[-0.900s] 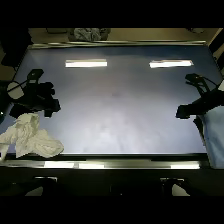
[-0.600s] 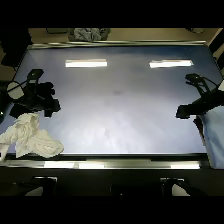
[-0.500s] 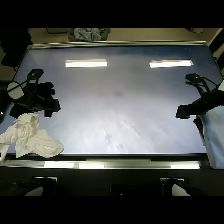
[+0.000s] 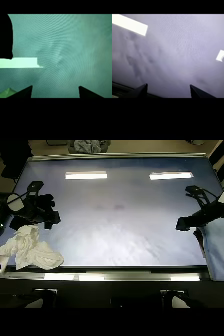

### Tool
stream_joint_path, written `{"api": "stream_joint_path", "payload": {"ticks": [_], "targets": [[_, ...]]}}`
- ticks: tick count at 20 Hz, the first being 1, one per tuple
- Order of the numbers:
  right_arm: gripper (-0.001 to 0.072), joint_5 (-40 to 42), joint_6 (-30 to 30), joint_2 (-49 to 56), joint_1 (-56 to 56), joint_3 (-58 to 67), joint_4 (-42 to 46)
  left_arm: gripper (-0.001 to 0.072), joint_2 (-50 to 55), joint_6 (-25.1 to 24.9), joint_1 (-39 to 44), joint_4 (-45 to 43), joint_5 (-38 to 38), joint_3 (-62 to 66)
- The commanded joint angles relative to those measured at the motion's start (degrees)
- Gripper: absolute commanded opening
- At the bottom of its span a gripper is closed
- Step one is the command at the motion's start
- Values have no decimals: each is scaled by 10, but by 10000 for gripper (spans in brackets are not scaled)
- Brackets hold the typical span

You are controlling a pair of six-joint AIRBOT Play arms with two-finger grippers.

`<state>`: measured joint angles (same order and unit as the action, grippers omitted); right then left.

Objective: Fold the shirts.

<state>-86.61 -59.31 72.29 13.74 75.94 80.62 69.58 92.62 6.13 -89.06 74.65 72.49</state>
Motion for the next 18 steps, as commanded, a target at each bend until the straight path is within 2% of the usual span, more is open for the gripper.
{"api": "stream_joint_path", "payload": {"ticks": [1,4,11,18], "targets": [[617,0,0,0,0,0,0,719,0,0,0,0,0,0],[617,0,0,0,0,0,0,718,0,0,0,0,0,0],[617,77,0,0,0,0,-9,718,0,0,0,0,-4,0],[619,161,0,0,0,0,-5,719,22,-1,5,5,-72,0]]}}
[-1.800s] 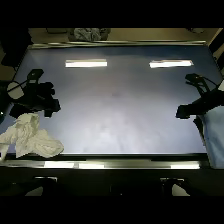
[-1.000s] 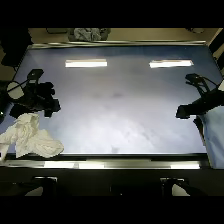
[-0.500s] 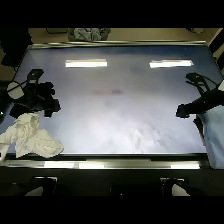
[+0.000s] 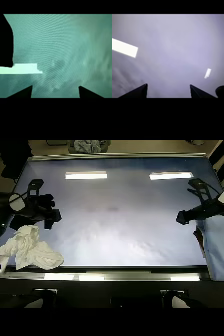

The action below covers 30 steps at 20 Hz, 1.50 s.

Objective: Fold the shirts.

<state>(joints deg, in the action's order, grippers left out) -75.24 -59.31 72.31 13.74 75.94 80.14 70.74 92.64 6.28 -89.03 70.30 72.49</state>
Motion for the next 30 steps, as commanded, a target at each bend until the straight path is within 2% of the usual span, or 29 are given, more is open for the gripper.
{"api": "stream_joint_path", "payload": {"ticks": [1,3,4,5,8,9,10,11,15,17,18,20,21,22,23,25,26,30], "targets": [[618,57,0,0,0,0,0,719,15,-13,3,-1,-54,0],[619,66,0,0,-1,0,0,720,41,10,-17,-12,-142,16],[620,67,0,0,0,0,0,719,76,25,-41,-12,-156,55],[620,66,0,0,-1,0,0,719,124,41,-73,-12,-136,113],[620,65,0,0,-1,0,0,720,315,68,-177,-13,52,367],[620,63,0,0,0,0,-1,720,376,94,-206,-16,122,451],[620,61,0,0,-1,0,-2,720,421,110,-228,-15,159,506],[620,60,0,0,-1,0,-3,720,440,111,-242,-10,158,515],[619,59,0,0,-1,-1,-20,720,446,111,-251,-4,36,422],[619,57,0,0,-1,-1,-21,720,461,100,-251,39,-5,409],[619,55,0,0,-1,-1,-22,720,471,83,-251,66,-14,409],[618,43,0,0,-1,-1,-31,720,489,79,-251,77,-10,409],[618,33,0,0,-1,-1,-37,698,495,79,-251,76,-2,409],[618,23,0,0,-1,-1,-39,414,498,79,-252,76,12,410],[618,13,0,0,-1,-1,-40,47,496,77,-253,77,23,411],[618,5,0,0,-1,-1,-39,33,480,76,-250,77,24,428],[618,8,1,0,0,-1,-39,32,461,57,-245,78,10,445],[618,12,17,-25,0,0,-23,32,306,7,-212,110,-72,462]]}}
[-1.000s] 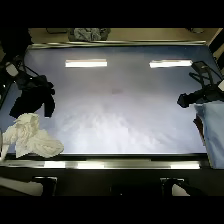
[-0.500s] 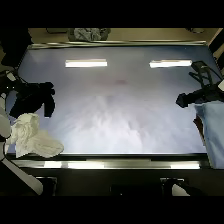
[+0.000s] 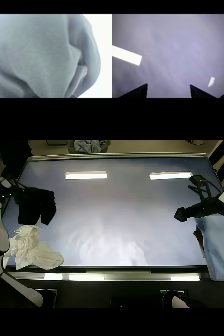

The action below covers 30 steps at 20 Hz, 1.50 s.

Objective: Fold the shirts.

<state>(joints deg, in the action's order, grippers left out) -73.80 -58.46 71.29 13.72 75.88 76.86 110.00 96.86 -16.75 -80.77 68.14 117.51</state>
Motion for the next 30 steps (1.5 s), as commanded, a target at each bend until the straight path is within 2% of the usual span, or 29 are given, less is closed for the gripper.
{"api": "stream_joint_path", "payload": {"ticks": [1,3,6,10,13,17,18,21,25,26,28,30], "targets": [[617,-2,9,-31,0,1,17,32,-136,-56,31,52,-51,12],[617,-3,9,-74,0,1,20,32,-233,-85,66,86,-51,0],[617,-4,9,-156,0,1,32,32,-363,-84,149,95,-50,-39],[616,-35,9,-264,0,1,73,32,-458,-84,306,129,-45,-98],[617,-103,8,-322,0,1,112,32,-463,-73,433,129,-32,-176],[617,-205,9,-341,0,0,135,32,-445,-74,555,129,-38,-369],[617,-209,8,-341,0,0,134,31,-438,-76,574,129,-54,-417],[617,-198,8,-323,0,0,134,31,-395,-132,603,180,-93,-524],[617,-189,6,-252,0,-1,123,33,-299,-136,600,230,-93,-532],[617,-187,6,-228,0,-1,118,84,-284,-136,596,238,-92,-520],[617,-186,6,-177,0,-1,106,711,-280,-136,578,239,-77,-485],[618,-186,6,-128,0,-1,87,720,-290,-136,538,202,-17,-433]]}}
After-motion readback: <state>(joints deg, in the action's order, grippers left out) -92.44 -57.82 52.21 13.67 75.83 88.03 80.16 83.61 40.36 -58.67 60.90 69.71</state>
